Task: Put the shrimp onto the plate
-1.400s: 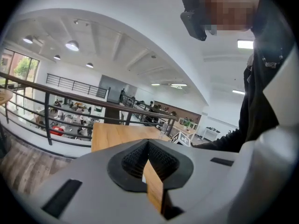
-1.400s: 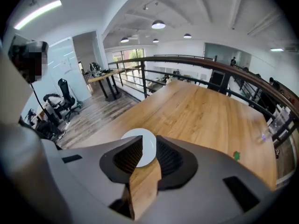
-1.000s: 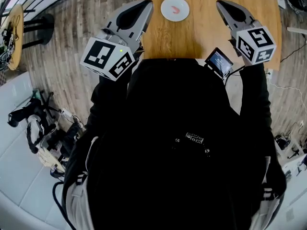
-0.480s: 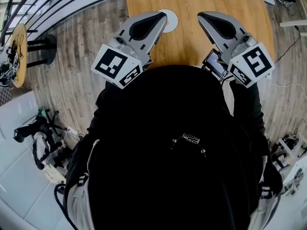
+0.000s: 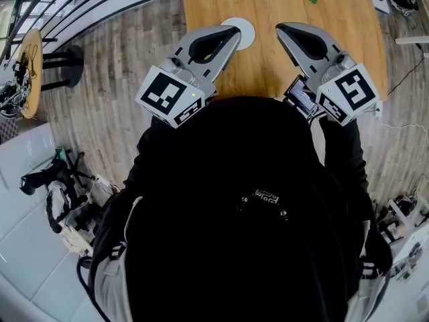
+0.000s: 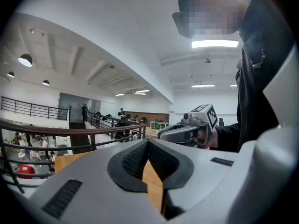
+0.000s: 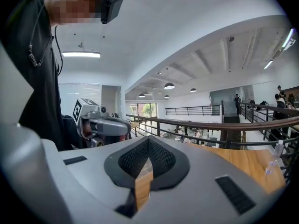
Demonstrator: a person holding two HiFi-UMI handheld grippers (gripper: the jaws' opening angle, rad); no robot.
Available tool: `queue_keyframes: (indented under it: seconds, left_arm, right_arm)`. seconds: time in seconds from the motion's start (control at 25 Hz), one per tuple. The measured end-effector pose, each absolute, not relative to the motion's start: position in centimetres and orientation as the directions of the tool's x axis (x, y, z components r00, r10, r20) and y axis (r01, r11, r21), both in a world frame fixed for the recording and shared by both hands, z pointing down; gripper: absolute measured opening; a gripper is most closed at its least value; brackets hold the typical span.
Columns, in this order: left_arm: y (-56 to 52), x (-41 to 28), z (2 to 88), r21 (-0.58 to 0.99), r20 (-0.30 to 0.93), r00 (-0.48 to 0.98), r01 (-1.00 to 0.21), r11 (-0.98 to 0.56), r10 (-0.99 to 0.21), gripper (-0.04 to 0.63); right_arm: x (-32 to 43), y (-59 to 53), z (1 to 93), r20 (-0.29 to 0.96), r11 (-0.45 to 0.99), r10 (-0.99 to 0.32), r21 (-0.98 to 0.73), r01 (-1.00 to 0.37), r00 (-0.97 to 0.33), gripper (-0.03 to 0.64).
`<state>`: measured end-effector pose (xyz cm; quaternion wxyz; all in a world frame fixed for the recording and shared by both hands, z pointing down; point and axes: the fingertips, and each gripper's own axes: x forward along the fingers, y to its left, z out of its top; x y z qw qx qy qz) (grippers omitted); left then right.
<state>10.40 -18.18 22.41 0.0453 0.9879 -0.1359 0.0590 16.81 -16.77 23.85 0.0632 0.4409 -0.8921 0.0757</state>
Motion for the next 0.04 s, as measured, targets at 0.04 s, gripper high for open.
queue_keyframes:
  seconds: [0.04]
  left_arm:
    - [-18.32,10.49,22.54,0.075,0.131,0.956,-0.274,-0.959,-0.263,0.005]
  right_arm:
    - [16.93,-16.88,24.0,0.182,0.599,-0.777,-0.082,-0.796,-0.603,0.018]
